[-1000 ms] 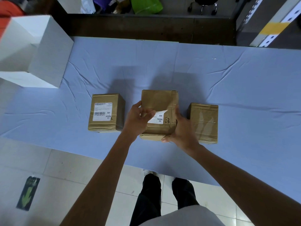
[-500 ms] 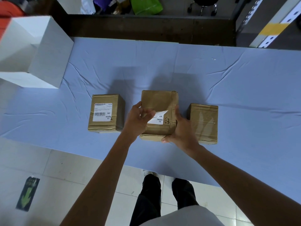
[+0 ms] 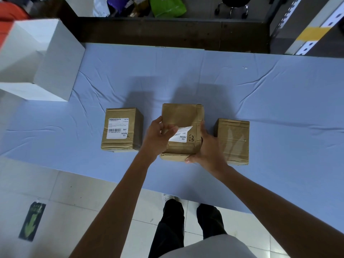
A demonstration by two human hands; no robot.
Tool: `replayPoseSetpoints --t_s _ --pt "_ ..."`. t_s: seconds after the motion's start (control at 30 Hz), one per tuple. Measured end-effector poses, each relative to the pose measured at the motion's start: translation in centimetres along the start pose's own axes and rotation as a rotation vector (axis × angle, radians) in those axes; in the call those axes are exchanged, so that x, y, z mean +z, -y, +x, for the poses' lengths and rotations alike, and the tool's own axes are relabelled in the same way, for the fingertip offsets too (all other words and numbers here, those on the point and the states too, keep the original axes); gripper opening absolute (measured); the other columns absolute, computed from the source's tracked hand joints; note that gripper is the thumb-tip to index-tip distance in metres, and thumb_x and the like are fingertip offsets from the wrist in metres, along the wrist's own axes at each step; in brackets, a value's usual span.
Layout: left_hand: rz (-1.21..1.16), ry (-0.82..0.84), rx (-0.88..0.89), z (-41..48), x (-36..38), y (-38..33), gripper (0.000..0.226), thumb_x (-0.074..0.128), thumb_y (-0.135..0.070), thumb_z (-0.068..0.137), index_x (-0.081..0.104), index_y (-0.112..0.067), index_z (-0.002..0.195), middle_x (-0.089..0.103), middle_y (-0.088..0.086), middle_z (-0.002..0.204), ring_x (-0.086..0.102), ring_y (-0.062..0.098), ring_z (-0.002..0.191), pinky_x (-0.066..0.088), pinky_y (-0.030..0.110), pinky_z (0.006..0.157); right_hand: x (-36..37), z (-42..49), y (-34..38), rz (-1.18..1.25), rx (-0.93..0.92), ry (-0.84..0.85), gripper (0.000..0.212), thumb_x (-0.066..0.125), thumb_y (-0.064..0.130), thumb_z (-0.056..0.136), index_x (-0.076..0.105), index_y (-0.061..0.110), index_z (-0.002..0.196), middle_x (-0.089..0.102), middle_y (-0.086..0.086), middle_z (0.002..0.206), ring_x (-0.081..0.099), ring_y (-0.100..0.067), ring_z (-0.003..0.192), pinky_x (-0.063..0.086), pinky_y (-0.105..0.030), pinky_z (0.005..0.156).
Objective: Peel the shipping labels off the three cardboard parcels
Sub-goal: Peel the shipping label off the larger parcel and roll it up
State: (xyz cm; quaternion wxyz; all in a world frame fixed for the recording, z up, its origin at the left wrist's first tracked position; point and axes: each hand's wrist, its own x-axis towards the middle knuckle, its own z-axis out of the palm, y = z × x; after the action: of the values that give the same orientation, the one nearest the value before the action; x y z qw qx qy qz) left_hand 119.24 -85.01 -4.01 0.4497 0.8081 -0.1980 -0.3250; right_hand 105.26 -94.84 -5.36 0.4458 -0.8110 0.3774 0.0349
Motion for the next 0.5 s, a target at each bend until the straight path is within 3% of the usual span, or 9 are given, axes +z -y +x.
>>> replayPoseSetpoints --t_s 0.23,0.37,0.5 --pt "-0.002 0.023 0.009 -0.03 -0.05 -0.21 0.022 0.066 -0.016 0.087 0.067 0.001 0.101 0.063 -0.017 0.079 0.055 -0.012 0.071 0.038 0.002 0.067 -0.11 -0.04 0.08 -0.008 0.006 0.006 0.141 0.095 0.023 0.044 0.007 0.02 0.154 0.059 -0.005 0.129 0.058 -0.024 0.115 0.049 -0.039 0.096" --pt "-0.008 0.023 0.013 0.08 0.13 0.11 0.022 0.065 -0.012 0.088 0.066 0.003 0.103 0.063 -0.012 0.086 0.045 -0.033 0.067 0.031 -0.009 0.062 -0.09 -0.01 0.06 -0.026 0.004 -0.008 0.141 0.095 0.023 0.044 0.007 0.019 0.154 0.061 -0.005 0.127 0.059 -0.025 0.114 0.05 -0.038 0.095" --pt "-0.001 0.033 -0.001 0.1 0.03 0.03 0.024 0.065 -0.015 0.088 0.066 0.002 0.105 0.066 -0.011 0.083 0.055 -0.018 0.069 0.035 -0.006 0.063 -0.03 0.07 0.04 -0.033 0.005 -0.003 0.141 0.095 0.024 0.044 0.007 0.019 0.154 0.061 -0.005 0.127 0.059 -0.024 0.115 0.049 -0.038 0.096"
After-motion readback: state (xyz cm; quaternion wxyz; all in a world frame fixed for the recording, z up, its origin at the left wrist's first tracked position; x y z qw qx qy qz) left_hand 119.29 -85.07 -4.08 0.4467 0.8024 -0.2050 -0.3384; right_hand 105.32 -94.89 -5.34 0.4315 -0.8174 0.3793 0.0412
